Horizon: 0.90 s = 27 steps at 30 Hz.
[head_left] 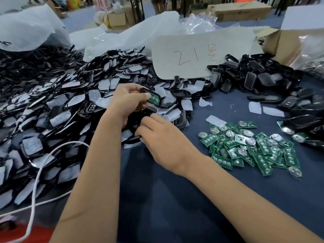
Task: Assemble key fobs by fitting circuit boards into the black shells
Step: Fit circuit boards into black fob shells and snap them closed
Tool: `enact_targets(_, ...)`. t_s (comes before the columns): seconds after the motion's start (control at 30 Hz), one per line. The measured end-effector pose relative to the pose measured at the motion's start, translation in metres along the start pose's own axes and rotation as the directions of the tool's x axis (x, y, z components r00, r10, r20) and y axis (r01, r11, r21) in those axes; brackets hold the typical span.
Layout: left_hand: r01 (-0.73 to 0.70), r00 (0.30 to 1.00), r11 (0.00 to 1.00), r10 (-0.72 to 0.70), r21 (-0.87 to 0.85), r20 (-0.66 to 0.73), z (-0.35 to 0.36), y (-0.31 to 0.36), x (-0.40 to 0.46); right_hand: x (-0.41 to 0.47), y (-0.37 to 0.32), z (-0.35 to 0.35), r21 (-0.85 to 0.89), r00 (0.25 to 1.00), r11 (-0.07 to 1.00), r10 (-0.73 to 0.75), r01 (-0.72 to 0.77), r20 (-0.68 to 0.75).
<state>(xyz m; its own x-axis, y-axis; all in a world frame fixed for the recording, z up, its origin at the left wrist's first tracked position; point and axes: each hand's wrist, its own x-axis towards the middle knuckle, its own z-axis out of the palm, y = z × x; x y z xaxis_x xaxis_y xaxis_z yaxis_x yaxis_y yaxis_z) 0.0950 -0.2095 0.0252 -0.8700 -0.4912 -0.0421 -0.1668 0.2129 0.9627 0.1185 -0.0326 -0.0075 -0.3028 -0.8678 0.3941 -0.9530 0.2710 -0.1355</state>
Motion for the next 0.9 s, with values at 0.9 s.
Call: enact_targets(0.9, -0.476, 0.856, 0.869, 0.422, 0.136, 0.297, 0.224, 0.01, -0.02, -0.132, 0.178, -0.062, 0.778, 0.453, 0.437, 0.864, -0.453, -0.221)
